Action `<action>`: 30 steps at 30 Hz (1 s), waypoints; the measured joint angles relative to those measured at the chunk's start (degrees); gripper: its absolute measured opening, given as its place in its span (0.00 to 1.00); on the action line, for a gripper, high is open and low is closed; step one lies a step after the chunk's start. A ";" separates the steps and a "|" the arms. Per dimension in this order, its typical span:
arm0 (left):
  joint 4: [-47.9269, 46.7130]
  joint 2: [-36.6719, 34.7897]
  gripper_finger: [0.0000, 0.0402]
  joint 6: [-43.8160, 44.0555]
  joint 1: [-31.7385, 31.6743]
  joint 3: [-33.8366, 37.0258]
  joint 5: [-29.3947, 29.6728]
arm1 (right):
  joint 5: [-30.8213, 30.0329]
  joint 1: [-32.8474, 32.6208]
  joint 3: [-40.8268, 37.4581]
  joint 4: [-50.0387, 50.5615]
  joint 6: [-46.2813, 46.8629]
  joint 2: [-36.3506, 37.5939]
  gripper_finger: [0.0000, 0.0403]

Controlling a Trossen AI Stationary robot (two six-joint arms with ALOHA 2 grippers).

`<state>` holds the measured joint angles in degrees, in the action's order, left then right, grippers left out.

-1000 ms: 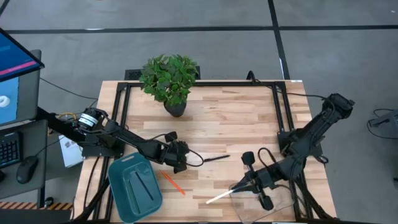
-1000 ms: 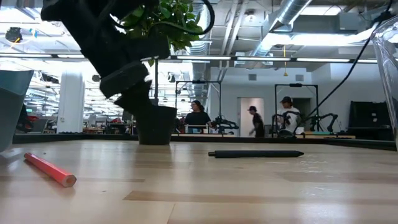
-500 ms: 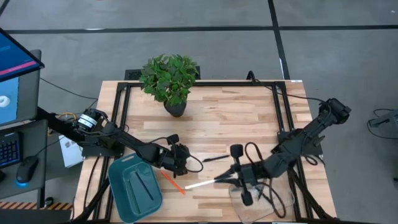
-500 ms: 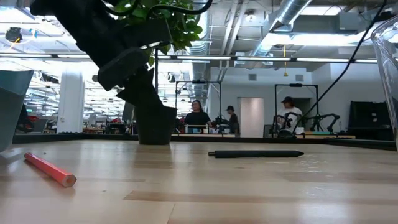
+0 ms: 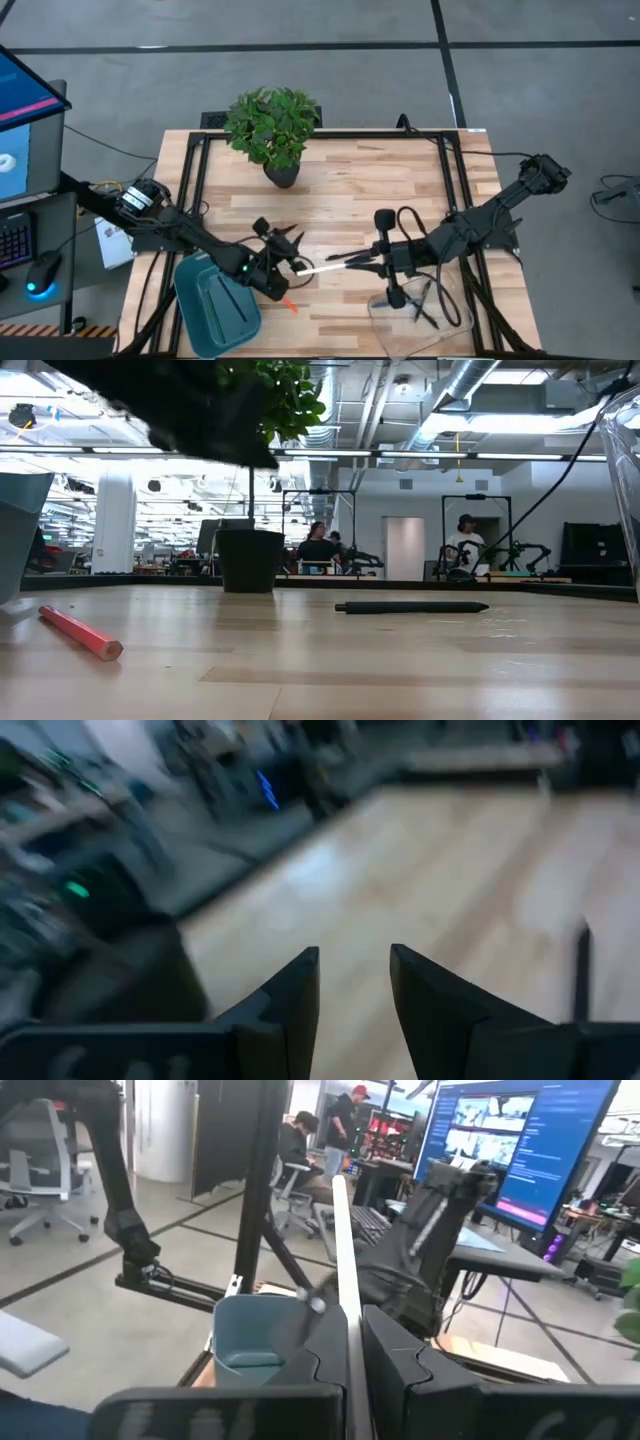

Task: Sort pens & pencils
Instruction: Put the white pencil into the blue bin

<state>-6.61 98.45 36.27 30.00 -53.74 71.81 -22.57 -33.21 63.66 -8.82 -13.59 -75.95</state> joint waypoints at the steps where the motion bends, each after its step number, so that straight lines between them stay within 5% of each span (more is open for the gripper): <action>1: 1.50 0.00 0.29 -1.23 0.84 0.00 3.22 | -0.02 0.04 0.00 0.41 0.01 0.35 0.09; 5: 9.36 0.00 0.29 -9.59 3.84 0.00 11.26 | 0.00 0.55 0.00 1.80 -0.40 1.08 0.09; 13: 21.40 -3.20 0.29 -24.98 6.68 0.00 16.52 | 0.00 2.71 -0.02 4.97 -0.08 0.94 0.09; 22: 21.16 -12.24 0.29 -35.32 10.05 0.00 7.07 | 0.22 4.17 -0.04 6.30 -0.42 0.97 0.09; 30: 23.61 -18.64 0.29 -43.52 10.60 0.00 -7.92 | 0.22 5.42 -0.04 6.35 -1.10 0.97 0.09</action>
<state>17.00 79.82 -7.25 40.60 -53.74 63.88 -22.35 -27.79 63.61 -2.47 -14.69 -74.98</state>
